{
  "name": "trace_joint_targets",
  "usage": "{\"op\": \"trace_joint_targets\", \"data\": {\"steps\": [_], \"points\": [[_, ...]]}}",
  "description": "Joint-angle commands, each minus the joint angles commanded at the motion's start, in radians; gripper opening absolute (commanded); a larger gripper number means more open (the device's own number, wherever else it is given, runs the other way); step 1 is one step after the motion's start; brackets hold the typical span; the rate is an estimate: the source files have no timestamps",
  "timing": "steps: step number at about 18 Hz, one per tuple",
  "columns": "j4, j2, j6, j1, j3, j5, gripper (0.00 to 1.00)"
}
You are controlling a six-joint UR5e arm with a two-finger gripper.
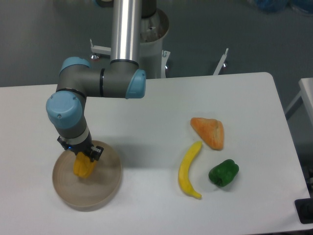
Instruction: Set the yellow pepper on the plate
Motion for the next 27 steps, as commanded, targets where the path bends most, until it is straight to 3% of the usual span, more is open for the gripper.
{"op": "trace_joint_targets", "data": {"steps": [7,8,9,10,11,17,27], "points": [[0.014,-0.009,0.002,-0.002,0.000,0.000,0.54],[0.014,-0.009,0.002,-0.002,0.003,0.000,0.60],[0.014,-0.008,0.002,-0.002,0.003,-0.002,0.72],[0.014,-0.008,0.002,-0.002,0.002,0.000,0.91],[0.014,-0.008,0.002,-0.002,0.002,0.000,1.00],[0.014,0.020,0.017,0.020,0.006,0.008,1.00],[0.015,0.069,0.270,0.216,0.009,0.017,1.00]]}}
